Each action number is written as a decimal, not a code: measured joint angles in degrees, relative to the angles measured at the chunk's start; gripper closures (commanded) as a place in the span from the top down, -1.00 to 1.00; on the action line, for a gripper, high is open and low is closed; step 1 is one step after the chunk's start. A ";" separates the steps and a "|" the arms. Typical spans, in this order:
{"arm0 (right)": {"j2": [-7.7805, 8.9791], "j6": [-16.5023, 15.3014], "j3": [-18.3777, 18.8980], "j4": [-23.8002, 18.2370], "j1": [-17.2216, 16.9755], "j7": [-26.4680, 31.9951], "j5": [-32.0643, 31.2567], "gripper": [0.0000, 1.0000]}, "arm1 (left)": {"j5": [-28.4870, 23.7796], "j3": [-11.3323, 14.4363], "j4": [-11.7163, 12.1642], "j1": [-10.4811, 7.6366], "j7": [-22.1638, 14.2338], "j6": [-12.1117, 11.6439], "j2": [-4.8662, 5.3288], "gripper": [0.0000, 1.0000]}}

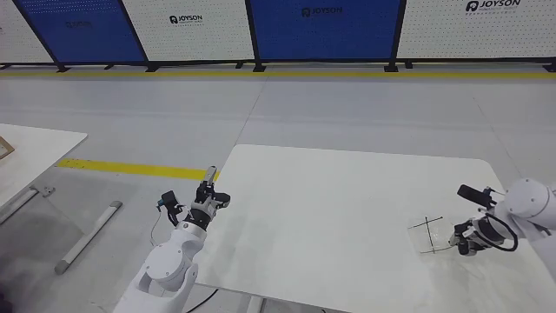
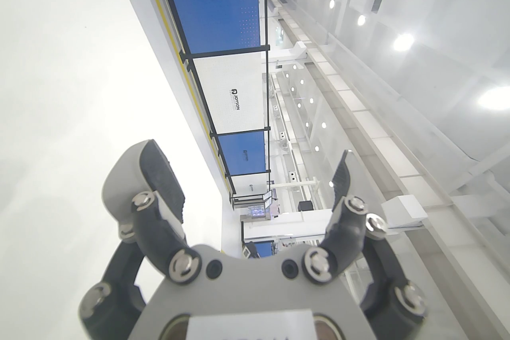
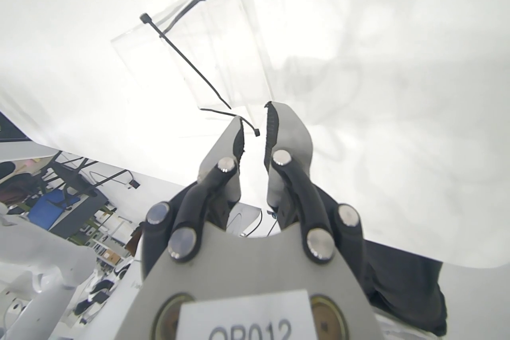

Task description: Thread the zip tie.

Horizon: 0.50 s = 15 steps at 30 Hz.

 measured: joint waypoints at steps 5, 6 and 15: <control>-0.06 0.00 -0.35 0.38 0.44 0.00 0.35 -0.64 | 0.00 0.00 0.00 0.00 0.00 0.00 0.00 1.00; -0.06 0.00 -0.39 0.40 0.49 0.00 0.37 -0.64 | 0.00 0.00 0.00 0.00 0.00 0.00 0.00 1.00; -0.04 0.00 -0.64 0.75 0.86 0.00 0.65 -0.78 | 0.00 0.00 0.00 0.00 0.00 0.00 0.00 1.00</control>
